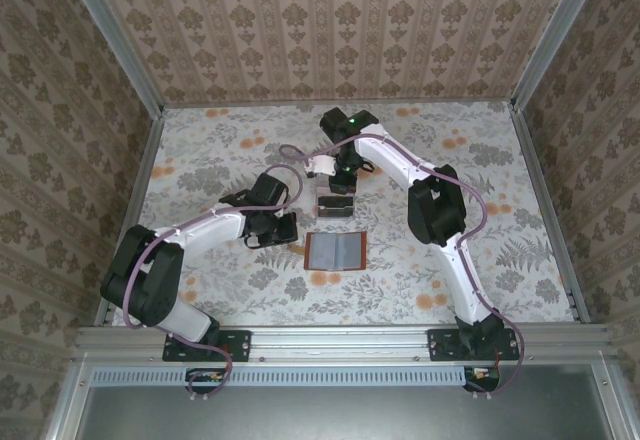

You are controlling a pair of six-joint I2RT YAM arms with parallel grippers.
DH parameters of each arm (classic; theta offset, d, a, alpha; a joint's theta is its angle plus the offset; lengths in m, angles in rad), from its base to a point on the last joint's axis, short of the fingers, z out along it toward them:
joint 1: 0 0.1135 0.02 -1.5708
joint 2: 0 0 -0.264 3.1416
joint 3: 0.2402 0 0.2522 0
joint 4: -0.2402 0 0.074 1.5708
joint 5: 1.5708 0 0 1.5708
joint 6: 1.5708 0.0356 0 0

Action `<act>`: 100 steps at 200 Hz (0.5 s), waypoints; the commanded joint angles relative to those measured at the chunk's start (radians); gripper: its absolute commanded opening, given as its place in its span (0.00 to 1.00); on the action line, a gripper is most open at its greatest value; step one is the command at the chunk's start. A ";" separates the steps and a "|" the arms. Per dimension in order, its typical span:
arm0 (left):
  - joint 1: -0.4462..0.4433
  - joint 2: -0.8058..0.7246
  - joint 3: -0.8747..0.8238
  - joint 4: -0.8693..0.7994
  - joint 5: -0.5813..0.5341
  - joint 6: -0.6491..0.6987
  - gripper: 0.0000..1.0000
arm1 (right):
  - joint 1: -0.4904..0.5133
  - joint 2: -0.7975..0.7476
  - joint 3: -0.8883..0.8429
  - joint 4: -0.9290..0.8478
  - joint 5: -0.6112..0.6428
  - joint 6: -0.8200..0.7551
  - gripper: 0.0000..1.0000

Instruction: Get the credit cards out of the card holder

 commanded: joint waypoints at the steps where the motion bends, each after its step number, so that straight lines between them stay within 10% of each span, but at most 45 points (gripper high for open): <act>1: -0.005 0.011 0.026 -0.012 0.011 0.025 0.03 | 0.005 0.017 0.038 -0.060 -0.045 -0.007 0.01; 100: -0.005 0.005 0.018 -0.011 0.002 0.024 0.03 | -0.015 0.065 0.153 -0.127 0.013 0.019 0.23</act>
